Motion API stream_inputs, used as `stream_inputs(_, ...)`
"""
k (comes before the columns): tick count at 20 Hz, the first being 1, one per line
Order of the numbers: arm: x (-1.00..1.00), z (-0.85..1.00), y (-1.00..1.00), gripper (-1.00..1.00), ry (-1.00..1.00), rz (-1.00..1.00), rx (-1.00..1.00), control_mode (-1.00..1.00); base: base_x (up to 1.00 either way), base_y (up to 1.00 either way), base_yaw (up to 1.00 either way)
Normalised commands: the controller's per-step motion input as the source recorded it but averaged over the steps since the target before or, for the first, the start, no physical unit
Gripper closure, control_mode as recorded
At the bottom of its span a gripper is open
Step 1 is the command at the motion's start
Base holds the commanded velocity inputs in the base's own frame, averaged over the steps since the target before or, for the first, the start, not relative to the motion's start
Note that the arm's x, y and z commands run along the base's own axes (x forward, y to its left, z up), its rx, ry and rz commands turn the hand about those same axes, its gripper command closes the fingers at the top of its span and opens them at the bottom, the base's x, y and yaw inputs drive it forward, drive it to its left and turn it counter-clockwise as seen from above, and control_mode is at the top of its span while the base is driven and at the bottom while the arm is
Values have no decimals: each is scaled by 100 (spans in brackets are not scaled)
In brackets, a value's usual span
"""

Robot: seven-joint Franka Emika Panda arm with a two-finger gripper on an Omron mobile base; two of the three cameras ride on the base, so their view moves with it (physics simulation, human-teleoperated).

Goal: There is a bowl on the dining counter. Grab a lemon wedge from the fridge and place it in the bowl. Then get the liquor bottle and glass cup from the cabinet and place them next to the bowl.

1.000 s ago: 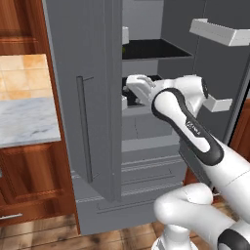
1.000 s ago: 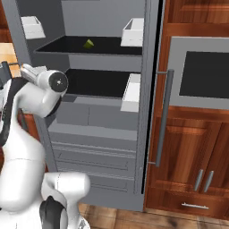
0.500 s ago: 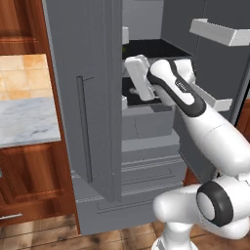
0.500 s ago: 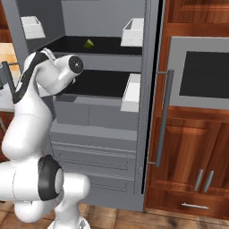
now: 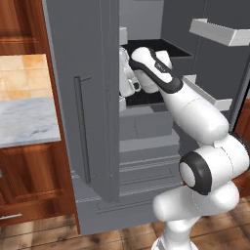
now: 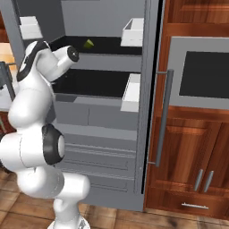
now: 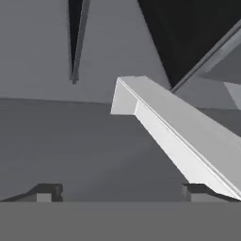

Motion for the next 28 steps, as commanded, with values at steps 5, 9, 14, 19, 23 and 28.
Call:
stream_inputs(5, 0, 0, 83, -100, 12, 11, 4, -100, 0, 0, 0)
stream_inputs(9, -14, -16, 98, -100, 1, 11, 0, -100, 0, 0, 0)
stream_inputs(14, -23, -28, 100, -100, 0, 10, 0, -100, 0, 0, 0)
stream_inputs(19, -34, -30, 96, -100, -3, 8, 0, -100, 0, 0, 0)
stream_inputs(23, -25, -33, 98, -100, 0, 8, 0, -100, 0, 0, 0)
stream_inputs(28, -18, -38, 99, -100, 0, 8, -3, -100, 0, 0, 0)
